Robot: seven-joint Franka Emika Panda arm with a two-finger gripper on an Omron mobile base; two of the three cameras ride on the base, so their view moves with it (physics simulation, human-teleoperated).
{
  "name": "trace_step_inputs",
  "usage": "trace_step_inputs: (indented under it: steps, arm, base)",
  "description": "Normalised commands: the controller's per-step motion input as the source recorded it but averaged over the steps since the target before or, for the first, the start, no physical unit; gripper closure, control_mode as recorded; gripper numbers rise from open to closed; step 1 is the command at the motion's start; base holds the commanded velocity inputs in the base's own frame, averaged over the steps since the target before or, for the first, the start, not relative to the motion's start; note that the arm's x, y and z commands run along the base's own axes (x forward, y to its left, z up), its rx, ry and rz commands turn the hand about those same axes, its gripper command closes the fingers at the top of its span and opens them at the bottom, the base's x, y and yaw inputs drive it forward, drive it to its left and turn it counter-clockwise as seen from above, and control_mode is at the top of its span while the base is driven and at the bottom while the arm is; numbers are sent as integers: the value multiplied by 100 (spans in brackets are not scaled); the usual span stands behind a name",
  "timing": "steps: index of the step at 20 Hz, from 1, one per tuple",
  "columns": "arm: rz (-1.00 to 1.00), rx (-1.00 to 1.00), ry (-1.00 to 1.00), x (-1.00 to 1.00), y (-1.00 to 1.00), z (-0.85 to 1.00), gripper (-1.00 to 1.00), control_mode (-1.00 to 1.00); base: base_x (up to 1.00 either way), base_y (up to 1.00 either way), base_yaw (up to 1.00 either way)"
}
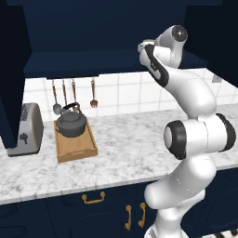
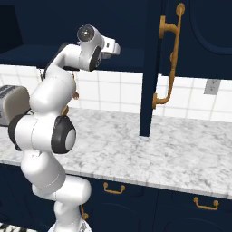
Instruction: Pick the kettle from the counter and place it on the tray. Then pick the mug from the cabinet and place it on the tray. Then close the cabinet doors.
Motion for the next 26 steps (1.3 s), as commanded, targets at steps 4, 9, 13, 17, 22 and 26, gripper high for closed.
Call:
trace_step_inputs:
  steps: [4,9,13,17,22,26]
  arm:
    - [0,-2,0,0,0,0,100,-100]
    - [0,-1,0,1,-1,-1,100,-100]
    - [0,0,0,0,0,-1,100,-100]
    - [0,0,0,0,0,0,100,-100]
    - [1,0,0,-4,0,0,100,-100]
    - [10,0,-3,-60,1,-1,100,-100]
  base:
    - [0,0,0]
    - [0,0,0]
    - [0,0,0]
    - [0,0,0]
    - [0,0,0]
    - [0,0,0]
